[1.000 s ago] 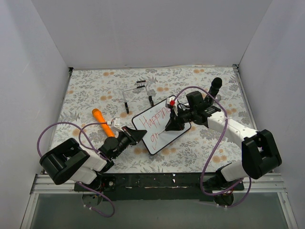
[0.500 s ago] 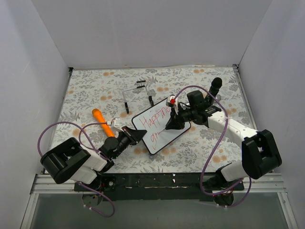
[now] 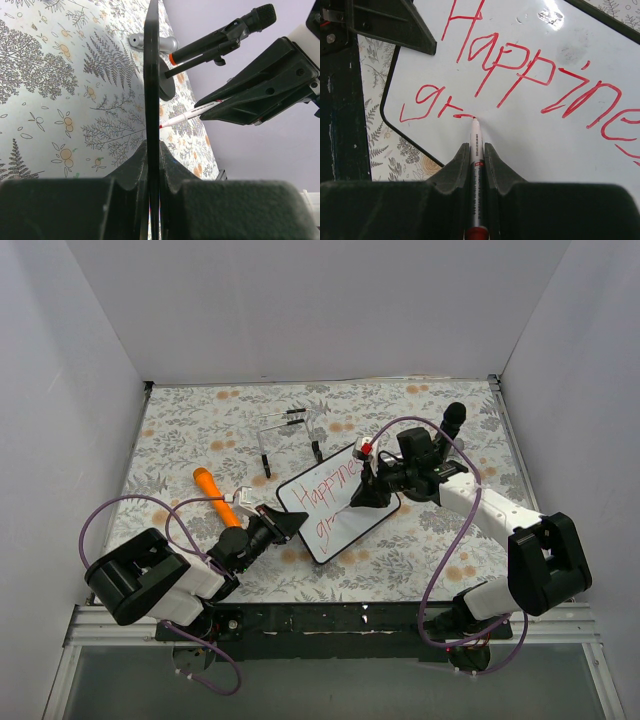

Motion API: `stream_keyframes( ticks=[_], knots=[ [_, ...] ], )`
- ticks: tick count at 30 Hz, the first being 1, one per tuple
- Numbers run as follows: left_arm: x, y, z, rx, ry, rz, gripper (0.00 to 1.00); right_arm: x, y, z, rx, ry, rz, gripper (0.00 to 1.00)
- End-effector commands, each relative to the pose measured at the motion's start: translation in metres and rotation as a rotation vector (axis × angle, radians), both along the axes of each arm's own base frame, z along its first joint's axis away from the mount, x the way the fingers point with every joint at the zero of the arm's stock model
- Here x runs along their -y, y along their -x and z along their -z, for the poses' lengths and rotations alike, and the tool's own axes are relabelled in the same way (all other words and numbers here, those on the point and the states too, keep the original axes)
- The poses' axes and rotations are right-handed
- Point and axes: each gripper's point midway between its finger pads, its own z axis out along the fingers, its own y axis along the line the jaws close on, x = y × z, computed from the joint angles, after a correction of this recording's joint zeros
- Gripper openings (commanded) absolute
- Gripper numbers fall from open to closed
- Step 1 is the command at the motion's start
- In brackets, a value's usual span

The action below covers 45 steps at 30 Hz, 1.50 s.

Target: Write a sentence on the whiteboard

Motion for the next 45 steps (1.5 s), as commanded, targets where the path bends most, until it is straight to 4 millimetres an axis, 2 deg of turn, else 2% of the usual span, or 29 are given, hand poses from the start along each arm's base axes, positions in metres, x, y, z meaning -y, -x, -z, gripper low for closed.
stream_keyframes(
  ticks=[1, 12, 22, 32, 45],
  knots=[
    [0.001, 0.006, -0.057, 0.178, 0.138, 0.022, 0.00, 0.005, -0.010, -0.003, 0.057, 0.027, 0.011, 0.01],
    [0.000, 0.007, -0.057, 0.179, 0.139, 0.022, 0.00, 0.011, 0.013, 0.012, 0.000, 0.049, -0.056, 0.01],
    [0.001, 0.006, -0.058, 0.181, 0.139, 0.021, 0.00, 0.002, 0.028, 0.010, -0.038, 0.012, -0.130, 0.01],
    [0.002, 0.006, -0.058, 0.180, 0.138, 0.024, 0.00, -0.014, 0.019, -0.003, -0.041, -0.021, -0.153, 0.01],
    [0.002, 0.007, -0.054, 0.174, 0.134, 0.028, 0.00, -0.016, 0.006, -0.021, 0.007, -0.032, -0.131, 0.01]
  ],
)
